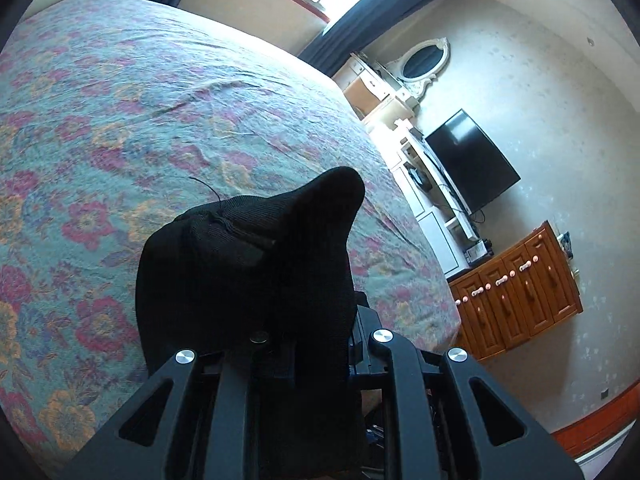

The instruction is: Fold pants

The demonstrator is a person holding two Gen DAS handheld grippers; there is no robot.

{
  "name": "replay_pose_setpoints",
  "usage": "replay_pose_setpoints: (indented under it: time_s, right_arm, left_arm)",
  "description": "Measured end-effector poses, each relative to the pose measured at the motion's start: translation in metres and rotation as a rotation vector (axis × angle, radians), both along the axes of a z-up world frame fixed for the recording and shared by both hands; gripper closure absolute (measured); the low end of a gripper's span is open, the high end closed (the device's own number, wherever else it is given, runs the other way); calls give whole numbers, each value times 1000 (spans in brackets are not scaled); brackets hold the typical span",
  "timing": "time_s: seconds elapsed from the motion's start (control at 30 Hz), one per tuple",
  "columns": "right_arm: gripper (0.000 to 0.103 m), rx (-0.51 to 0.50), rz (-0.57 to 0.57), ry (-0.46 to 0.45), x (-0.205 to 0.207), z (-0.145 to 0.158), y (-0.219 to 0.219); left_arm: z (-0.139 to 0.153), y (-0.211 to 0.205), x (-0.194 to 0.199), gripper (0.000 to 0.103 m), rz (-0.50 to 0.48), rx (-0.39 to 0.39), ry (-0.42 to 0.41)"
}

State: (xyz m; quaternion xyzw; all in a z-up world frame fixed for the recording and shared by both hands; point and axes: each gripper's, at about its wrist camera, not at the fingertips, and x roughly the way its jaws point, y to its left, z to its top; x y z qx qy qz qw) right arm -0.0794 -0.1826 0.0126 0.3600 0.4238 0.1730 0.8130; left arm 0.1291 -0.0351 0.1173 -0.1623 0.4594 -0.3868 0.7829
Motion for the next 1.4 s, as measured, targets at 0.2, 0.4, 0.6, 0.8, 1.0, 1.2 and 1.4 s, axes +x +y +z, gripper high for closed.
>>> replay_pose_setpoints:
  time_s: [0.2, 0.4, 0.6, 0.8, 1.0, 1.2, 1.4]
  right_arm:
    - [15, 55, -66, 16, -12, -7, -18]
    - [15, 55, -135, 38, -23, -16, -38]
    - [15, 80, -196, 77, -29, -31, -52]
    - [15, 32, -272, 48, -31, -22, -67]
    - [14, 32, -352, 2, -12, -4, -105]
    - [8, 62, -305, 81, 36, -14, -124]
    - [8, -1, -217, 57, 33, 32, -111]
  left_arm:
    - [-44, -82, -8, 86, -80, 74, 20]
    - [-89, -134, -13, 83, -96, 168, 56]
    - [-103, -171, -23, 59, -166, 212, 50]
    - [-75, -150, -33, 33, -153, 100, 9]
    - [-64, -66, -35, 26, -2, 129, -82]
    - [-111, 37, -25, 26, 214, 159, 19]
    - [-159, 88, -17, 26, 325, 101, 209]
